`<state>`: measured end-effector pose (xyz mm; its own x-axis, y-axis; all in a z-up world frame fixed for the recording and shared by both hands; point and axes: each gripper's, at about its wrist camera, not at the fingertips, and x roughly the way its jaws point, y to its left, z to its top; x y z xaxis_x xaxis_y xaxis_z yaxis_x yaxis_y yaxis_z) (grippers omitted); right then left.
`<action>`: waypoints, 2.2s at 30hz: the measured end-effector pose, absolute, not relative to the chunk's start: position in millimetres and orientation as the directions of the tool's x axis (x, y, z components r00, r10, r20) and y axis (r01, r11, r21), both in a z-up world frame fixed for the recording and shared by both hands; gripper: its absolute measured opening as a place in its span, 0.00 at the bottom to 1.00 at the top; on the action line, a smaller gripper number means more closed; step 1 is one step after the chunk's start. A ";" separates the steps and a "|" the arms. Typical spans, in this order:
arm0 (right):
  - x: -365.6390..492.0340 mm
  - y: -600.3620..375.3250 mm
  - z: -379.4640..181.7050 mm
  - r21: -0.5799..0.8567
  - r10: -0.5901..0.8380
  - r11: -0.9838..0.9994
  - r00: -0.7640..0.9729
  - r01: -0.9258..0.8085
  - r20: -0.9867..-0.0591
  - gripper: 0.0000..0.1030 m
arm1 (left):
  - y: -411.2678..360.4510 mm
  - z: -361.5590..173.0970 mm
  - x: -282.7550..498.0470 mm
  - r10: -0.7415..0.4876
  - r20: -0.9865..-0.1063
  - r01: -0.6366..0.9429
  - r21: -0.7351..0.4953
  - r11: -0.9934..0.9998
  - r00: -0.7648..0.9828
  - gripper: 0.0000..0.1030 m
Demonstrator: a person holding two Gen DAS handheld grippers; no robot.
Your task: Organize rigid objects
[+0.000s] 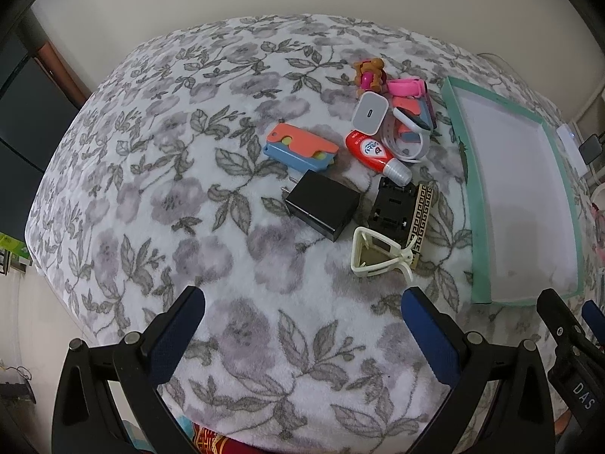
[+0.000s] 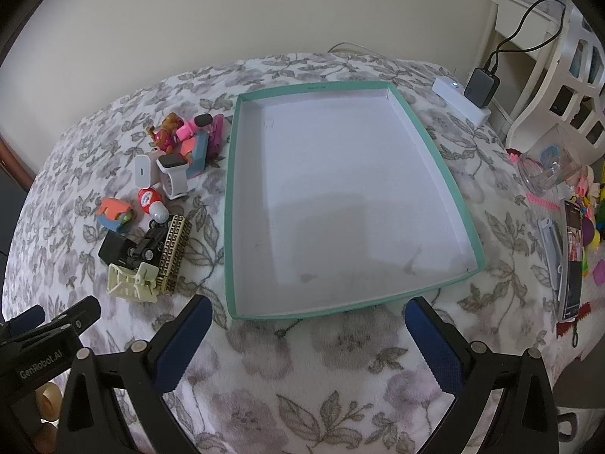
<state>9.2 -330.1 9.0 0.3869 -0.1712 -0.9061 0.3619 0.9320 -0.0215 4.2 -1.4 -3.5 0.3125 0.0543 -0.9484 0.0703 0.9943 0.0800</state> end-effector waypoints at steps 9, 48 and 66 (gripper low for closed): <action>9.2 -330.0 8.6 -0.021 -0.171 0.932 0.387 0.361 -0.906 1.00 | -1.6 -4.2 3.6 0.059 -0.949 0.069 0.085 0.994 0.311 1.00; 9.7 -329.0 5.9 -0.031 -0.175 0.931 0.372 0.363 -0.912 1.00 | 1.1 -6.3 3.4 0.062 -0.950 0.066 0.086 0.994 0.307 1.00; 62.2 -257.8 0.9 0.104 0.027 0.979 0.397 0.175 -0.917 1.00 | 78.9 -11.3 33.4 0.162 -0.949 -0.330 0.067 0.942 0.272 1.00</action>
<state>62.2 -257.8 0.9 0.3970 0.0269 -0.9174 0.1752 0.9790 0.1045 33.4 78.9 -11.3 0.2717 0.1623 -0.9486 -0.3296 0.9418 0.0667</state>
